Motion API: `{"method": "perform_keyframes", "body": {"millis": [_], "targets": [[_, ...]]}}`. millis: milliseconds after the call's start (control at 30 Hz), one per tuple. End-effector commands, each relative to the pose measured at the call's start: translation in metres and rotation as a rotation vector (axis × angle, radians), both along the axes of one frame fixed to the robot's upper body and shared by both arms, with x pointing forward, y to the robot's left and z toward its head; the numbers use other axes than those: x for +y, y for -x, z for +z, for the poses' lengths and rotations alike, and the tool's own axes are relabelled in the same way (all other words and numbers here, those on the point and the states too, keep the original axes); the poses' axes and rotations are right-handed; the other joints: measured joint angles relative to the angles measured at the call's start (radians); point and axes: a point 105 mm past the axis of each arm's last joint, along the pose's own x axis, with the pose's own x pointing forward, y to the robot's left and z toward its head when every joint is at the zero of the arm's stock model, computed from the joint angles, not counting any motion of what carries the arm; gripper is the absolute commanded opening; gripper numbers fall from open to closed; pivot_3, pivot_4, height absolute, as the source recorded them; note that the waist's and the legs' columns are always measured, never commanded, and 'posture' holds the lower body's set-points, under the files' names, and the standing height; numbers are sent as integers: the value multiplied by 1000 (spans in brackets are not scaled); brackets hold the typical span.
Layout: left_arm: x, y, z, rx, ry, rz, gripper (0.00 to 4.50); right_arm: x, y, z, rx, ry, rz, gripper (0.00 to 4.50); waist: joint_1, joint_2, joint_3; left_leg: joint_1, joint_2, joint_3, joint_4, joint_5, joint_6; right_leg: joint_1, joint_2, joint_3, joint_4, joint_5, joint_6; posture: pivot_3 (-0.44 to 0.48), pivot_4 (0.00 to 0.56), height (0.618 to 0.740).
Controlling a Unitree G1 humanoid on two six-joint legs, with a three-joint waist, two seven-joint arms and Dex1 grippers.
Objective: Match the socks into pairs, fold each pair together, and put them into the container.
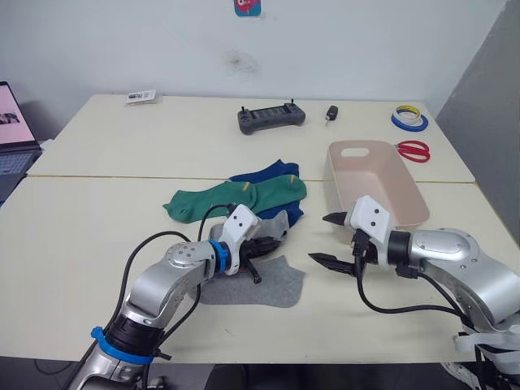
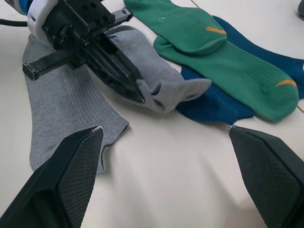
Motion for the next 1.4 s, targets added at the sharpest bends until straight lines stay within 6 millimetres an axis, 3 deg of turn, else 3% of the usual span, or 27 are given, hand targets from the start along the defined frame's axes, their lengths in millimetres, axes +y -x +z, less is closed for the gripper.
{"method": "perform_keyframes", "body": {"millis": [33,233,367,500,667,933,1333,1400], "targets": [[1,5,16,-48,15,-38,1290,-1,3,10,-54,-1,4,4500,1,0,0,0,0,0,0,0,0,0,0,0,0,0,0,0,150,740],[18,13,37,-84,13,-105,3116,-3,5,7,-49,6,6,4500,1,0,0,0,0,0,0,0,0,0,0,0,0,0,0,0,150,740],[45,10,59,-167,28,-82,4389,-4,6,7,-64,11,18,4500,1,1,0,0,0,0,0,0,0,0,0,0,0,0,0,0,150,740],[85,0,71,-349,-41,-39,4451,-1,8,7,-117,20,53,4500,1,1,0,0,0,0,0,0,0,0,0,0,-1,0,0,0,150,740],[126,0,51,-388,-206,-71,4451,4,-4,-10,-325,209,133,4500,0,2,1,1,0,1,-1,0,0,0,0,0,-1,0,0,0,150,740],[119,16,47,-340,-180,-193,4451,18,-27,-31,-508,395,282,4500,1,2,1,0,0,2,0,0,0,-1,-1,0,-1,0,0,0,150,740],[124,16,50,-335,-225,-215,4451,43,-40,-51,-607,441,403,4500,0,2,1,1,1,1,0,0,0,-1,0,0,1,0,0,0,150,740],[124,16,50,-333,-230,-223,4500,46,-40,-51,-609,435,411,4126,0,2,1,1,1,1,0,0,0,-1,0,0,1,0,0,0,150,740]]}}
